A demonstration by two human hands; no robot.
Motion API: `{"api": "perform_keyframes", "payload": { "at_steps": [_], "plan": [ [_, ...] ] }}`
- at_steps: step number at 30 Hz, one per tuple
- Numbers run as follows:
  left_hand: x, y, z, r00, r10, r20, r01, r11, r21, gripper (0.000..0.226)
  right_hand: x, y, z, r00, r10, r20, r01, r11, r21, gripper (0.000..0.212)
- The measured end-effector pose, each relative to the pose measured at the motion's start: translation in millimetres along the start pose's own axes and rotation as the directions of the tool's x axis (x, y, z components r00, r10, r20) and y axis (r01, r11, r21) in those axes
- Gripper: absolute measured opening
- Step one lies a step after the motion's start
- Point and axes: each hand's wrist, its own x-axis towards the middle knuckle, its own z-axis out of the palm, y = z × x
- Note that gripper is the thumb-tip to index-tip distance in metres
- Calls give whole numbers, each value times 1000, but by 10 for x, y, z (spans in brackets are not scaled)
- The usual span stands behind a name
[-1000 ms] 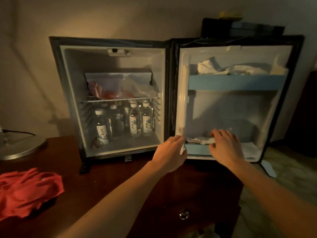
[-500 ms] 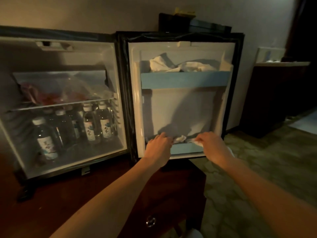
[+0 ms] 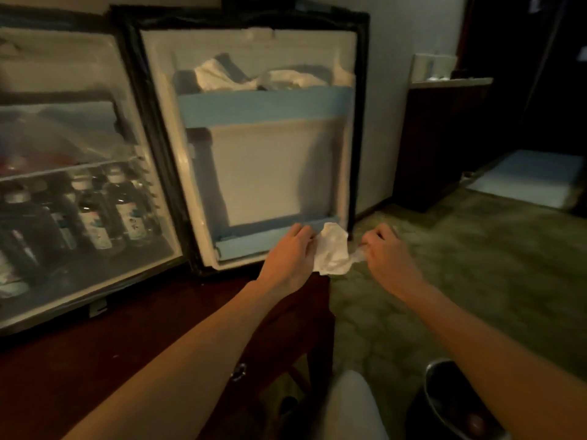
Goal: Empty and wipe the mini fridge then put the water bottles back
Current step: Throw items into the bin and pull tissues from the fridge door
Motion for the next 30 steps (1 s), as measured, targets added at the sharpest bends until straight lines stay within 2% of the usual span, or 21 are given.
{"api": "perform_keyframes", "payload": {
  "at_steps": [5,10,14,16,20,26,30],
  "plan": [
    [-152,376,848,984,-16,178,23,999,-39,14,-758,619,-94,982,168,82,-163,985,-55,15],
    [-378,700,1804,937,54,346,-25,996,-88,12,-1634,1435,17,906,400,140,-384,914,-127,5],
    [-508,861,2602,878,42,476,8,995,-102,12,-2242,1983,95,767,604,215,-578,797,-177,13],
    [-542,893,3027,838,30,545,24,995,-92,14,-2480,2242,173,667,697,262,-670,715,-197,15],
    [-544,937,3866,764,-33,644,84,995,-49,19,-2850,2705,375,517,794,319,-769,595,-235,11],
    [-488,1070,4900,715,-120,689,212,976,-49,26,-3143,3311,740,398,857,328,-859,474,-197,7],
    [-417,1111,5454,655,-164,737,276,961,-32,31,-3268,3699,1065,355,869,345,-891,426,-158,18]
  ]
}}
